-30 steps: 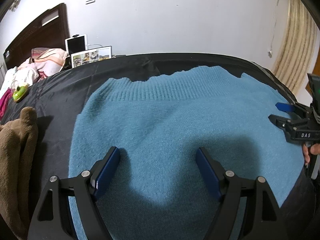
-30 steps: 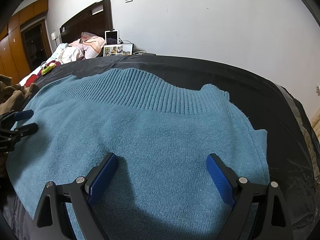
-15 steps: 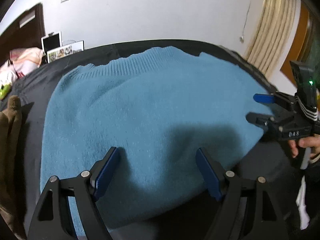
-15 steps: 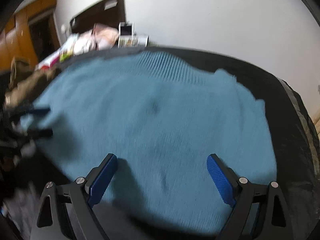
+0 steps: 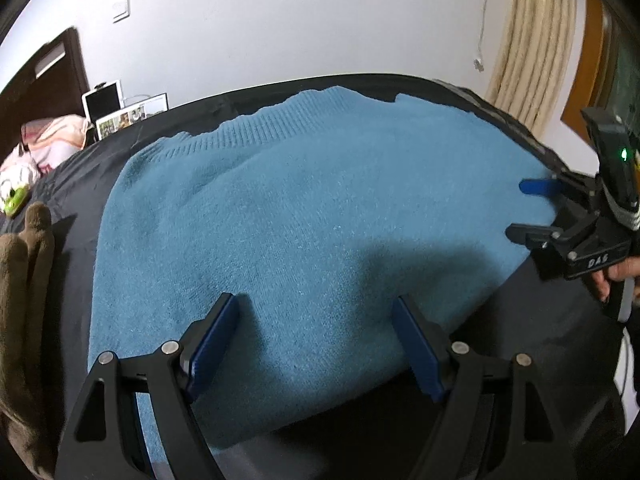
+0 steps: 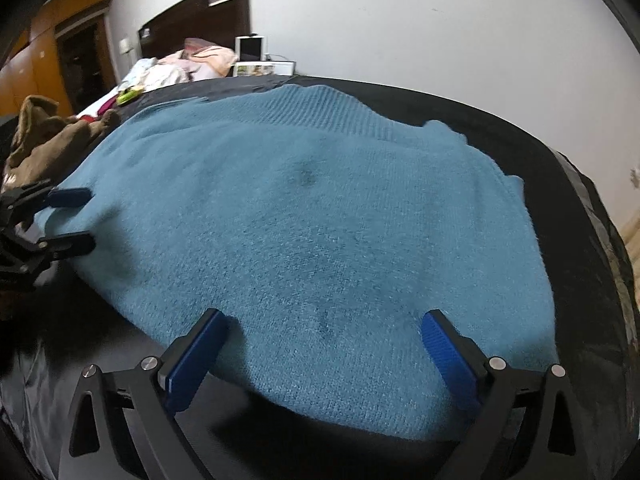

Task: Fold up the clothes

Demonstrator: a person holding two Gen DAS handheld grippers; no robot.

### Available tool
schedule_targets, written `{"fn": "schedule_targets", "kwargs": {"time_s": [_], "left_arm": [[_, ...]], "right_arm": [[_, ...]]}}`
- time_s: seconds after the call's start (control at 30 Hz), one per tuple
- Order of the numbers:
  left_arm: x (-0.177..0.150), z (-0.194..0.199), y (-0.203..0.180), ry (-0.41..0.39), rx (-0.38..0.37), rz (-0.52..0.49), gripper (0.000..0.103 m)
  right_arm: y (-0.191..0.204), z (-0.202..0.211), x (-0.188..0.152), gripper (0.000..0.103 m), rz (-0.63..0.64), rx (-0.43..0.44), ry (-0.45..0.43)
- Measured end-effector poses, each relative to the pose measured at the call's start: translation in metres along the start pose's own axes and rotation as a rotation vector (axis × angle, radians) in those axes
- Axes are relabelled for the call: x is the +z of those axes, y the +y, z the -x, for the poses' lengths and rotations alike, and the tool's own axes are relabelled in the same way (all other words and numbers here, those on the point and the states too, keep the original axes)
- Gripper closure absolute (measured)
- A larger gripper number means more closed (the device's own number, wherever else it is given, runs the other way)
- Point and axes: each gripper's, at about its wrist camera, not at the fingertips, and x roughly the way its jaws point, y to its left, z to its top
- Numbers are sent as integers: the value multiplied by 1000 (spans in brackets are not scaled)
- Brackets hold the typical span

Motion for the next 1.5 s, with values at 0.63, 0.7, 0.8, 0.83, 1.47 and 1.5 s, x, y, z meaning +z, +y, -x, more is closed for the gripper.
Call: {"fn": "schedule_targets", "kwargs": {"time_s": [0.63, 0.7, 0.8, 0.83, 1.47, 1.5], "left_arm": [[-21, 14, 32, -25, 57, 77, 16], [-22, 13, 30, -26, 65, 64, 16], [-24, 11, 27, -27, 76, 46, 15], [-24, 11, 27, -28, 76, 45, 15], [-5, 13, 16, 23, -10, 83, 14], [-5, 13, 14, 23, -7, 80, 14]], "right_arm": [[47, -12, 8, 1, 66, 66, 18], [47, -11, 7, 1, 64, 69, 17], [47, -11, 7, 1, 59, 69, 15], [46, -9, 6, 1, 51, 71, 10], [-79, 54, -64, 1, -453, 67, -24], [-81, 53, -65, 1, -473, 80, -22]]}}
